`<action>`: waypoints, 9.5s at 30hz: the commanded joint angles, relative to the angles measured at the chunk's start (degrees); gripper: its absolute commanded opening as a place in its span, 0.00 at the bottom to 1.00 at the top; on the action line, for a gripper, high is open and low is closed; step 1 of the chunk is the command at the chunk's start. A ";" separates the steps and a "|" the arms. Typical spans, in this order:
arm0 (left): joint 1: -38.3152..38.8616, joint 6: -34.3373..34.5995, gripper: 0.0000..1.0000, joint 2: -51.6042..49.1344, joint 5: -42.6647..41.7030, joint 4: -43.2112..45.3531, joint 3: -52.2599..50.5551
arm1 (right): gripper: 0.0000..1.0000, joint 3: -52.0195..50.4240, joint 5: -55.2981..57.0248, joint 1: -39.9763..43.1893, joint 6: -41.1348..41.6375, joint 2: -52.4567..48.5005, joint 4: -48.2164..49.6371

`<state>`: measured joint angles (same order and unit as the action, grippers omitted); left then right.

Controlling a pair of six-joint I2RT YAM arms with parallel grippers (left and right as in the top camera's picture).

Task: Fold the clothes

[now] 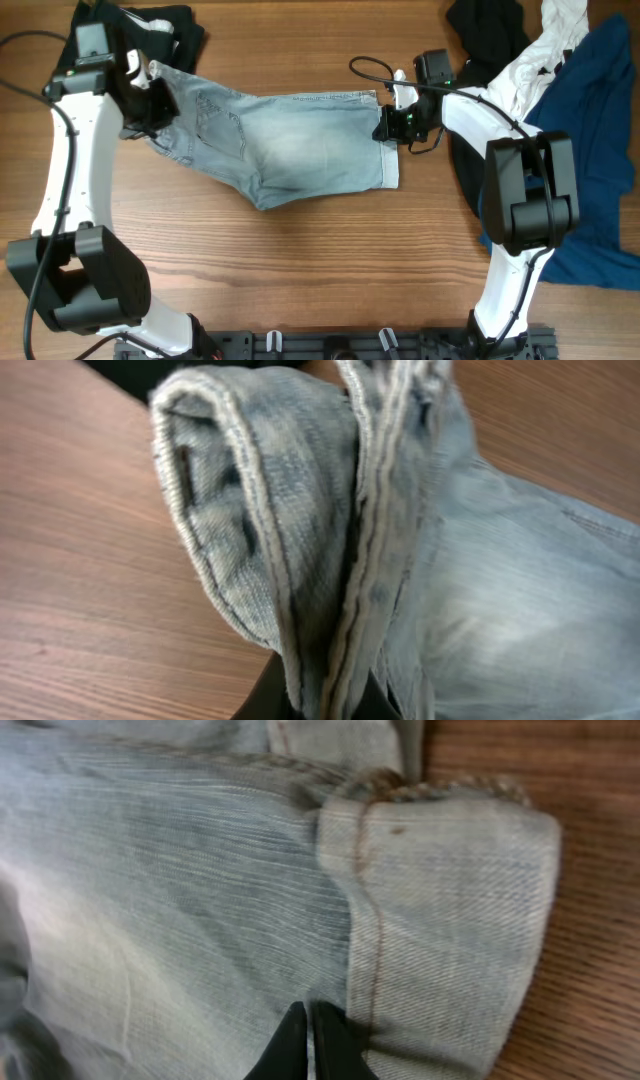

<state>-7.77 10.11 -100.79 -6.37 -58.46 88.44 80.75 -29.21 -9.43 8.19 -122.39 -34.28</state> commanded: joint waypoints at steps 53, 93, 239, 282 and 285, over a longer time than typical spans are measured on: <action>37.16 17.84 1.00 -4.17 -8.15 17.92 1.88 | 0.04 -2.78 3.21 0.13 5.57 1.84 2.21; 59.34 -23.45 1.00 -19.10 12.15 15.87 1.77 | 1.00 2.62 -5.05 20.65 0.81 19.85 -4.37; 40.50 -21.20 0.58 -31.12 17.59 8.37 17.42 | 0.99 2.47 -2.01 20.65 0.83 19.85 -4.59; 26.93 -4.92 0.04 -30.82 21.20 5.16 17.33 | 0.99 2.38 0.37 20.65 0.79 19.85 -6.16; 26.60 -5.18 0.04 -24.94 21.22 4.57 17.33 | 0.99 2.38 0.37 20.65 0.79 19.85 -6.05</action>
<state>19.99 3.81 -132.86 13.74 -52.73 107.02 82.98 -29.50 11.09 10.17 -102.63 -40.49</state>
